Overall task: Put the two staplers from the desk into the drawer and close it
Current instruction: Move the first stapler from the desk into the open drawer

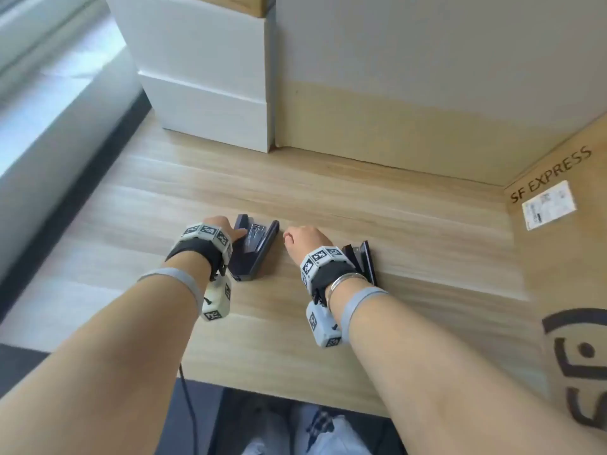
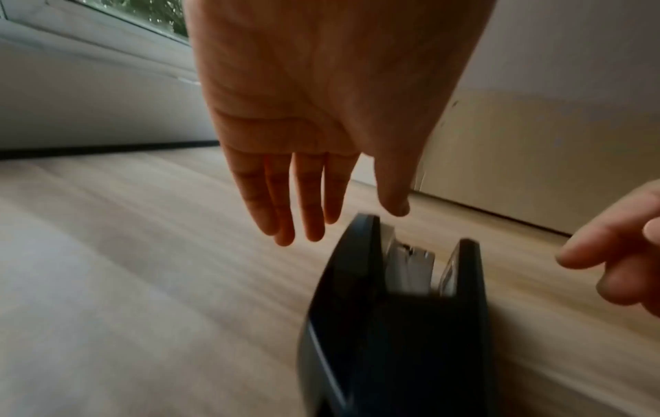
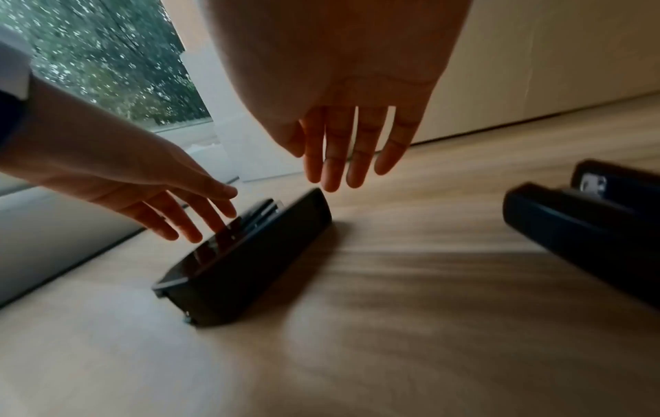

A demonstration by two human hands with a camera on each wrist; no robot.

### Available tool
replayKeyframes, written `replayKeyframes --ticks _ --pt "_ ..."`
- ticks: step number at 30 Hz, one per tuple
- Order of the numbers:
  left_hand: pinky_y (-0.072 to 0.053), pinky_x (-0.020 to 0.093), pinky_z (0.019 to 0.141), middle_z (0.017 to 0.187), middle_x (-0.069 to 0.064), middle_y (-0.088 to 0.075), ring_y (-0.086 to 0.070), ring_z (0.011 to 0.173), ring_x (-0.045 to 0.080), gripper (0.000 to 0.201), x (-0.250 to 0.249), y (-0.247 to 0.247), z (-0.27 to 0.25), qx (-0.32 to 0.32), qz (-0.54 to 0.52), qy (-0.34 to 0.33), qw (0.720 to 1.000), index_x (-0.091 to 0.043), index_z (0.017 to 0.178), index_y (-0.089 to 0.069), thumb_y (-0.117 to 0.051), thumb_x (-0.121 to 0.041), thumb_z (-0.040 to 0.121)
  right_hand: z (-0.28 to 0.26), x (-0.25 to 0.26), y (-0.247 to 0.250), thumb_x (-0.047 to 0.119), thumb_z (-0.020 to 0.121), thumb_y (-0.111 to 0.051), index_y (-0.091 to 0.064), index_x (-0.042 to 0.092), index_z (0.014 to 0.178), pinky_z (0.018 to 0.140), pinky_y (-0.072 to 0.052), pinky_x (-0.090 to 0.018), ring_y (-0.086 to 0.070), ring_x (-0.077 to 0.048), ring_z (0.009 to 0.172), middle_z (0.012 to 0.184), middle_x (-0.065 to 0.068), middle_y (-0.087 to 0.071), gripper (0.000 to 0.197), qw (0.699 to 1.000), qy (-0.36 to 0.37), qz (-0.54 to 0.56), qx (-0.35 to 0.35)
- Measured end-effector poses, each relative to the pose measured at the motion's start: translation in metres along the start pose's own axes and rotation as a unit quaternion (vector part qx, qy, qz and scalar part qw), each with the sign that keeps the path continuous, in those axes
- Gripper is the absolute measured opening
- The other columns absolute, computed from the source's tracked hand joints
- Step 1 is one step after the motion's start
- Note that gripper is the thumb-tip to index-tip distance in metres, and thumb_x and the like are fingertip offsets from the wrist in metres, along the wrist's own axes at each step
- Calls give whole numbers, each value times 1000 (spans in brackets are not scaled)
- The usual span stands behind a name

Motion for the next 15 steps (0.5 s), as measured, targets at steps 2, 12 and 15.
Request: replayKeyframes --ticks 2,12,15 --pt "-40 31 68 57 5 -49 -53 66 26 53 2 -12 7 15 -26 10 999 -8 62 -52 -48 -55 85 2 -7 -9 20 99 -36 -64 16 116 86 -52 -36 -63 -32 104 117 -12 -68 33 1000 -21 7 11" --pt "-47 40 88 116 24 -63 -60 106 37 49 -9 -21 7 -21 -122 38 991 -2 118 -50 -53 -37 85 9 -23 -35 17 98 -39 -60 17 121 90 -51 -36 -60 -31 110 121 -11 -66 31 999 -22 9 33" --pt "-47 41 89 116 24 -62 -60 106 38 47 -11 -18 3 -30 -126 45 990 -2 118 -49 -53 -34 85 9 -28 -34 17 98 -39 -60 17 121 90 -52 -37 -60 -31 110 121 -11 -66 31 999 -21 5 35"
Point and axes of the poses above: each hand's wrist, its own z-axis towards the middle knuckle, its own y-axis out of the back of the hand, x = y × z, the point moved 5 cm from there along z, towards the middle knuckle
